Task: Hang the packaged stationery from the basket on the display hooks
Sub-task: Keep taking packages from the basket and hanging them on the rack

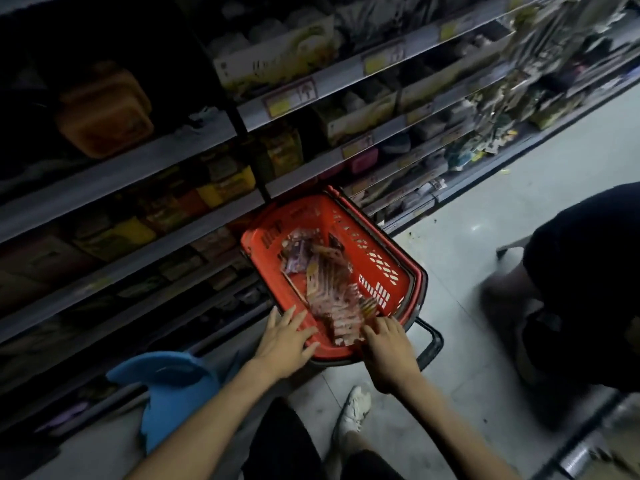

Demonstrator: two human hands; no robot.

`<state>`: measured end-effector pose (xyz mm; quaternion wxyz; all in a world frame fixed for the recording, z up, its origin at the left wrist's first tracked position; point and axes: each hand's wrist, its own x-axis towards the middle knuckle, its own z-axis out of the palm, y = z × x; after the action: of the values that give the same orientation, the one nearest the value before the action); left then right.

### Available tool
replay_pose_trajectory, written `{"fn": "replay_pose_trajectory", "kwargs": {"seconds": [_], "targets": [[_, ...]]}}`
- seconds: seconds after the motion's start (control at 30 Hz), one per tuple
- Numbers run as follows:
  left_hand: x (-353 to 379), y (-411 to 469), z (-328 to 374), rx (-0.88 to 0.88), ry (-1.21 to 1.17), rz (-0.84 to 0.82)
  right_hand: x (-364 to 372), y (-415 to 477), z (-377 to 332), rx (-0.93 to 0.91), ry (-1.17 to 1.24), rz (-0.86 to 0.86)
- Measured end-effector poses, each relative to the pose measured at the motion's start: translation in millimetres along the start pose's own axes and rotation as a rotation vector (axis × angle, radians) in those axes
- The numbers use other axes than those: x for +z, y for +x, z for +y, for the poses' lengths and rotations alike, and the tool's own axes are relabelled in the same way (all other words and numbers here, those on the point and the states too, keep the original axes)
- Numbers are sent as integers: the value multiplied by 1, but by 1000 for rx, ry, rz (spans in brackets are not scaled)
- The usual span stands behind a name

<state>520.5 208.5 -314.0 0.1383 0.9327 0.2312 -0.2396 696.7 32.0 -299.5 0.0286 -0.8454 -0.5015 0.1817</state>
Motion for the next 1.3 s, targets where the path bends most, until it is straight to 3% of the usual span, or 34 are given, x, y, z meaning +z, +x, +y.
{"fn": "replay_pose_trajectory", "kwargs": {"seconds": [0.13, 0.37, 0.57, 0.8, 1.13, 1.3], "targets": [[-7, 23, -25, 85, 5, 64, 1, 26, 7, -10, -57, -50], [-20, 89, -89, 220, 136, -21, 22, 87, 5, 67, -140, -305], [-29, 117, -103, 397, 180, 51, 49, 146, -17, 72, 60, -384], [-12, 125, -107, 368, 120, 137, 118, 230, -44, 197, 508, -479], [2, 126, -106, 317, -25, 240, 191, 273, -58, 252, 494, -534], [-1, 126, -105, 314, -40, 229, 197, 271, -55, 209, 491, -443]]}}
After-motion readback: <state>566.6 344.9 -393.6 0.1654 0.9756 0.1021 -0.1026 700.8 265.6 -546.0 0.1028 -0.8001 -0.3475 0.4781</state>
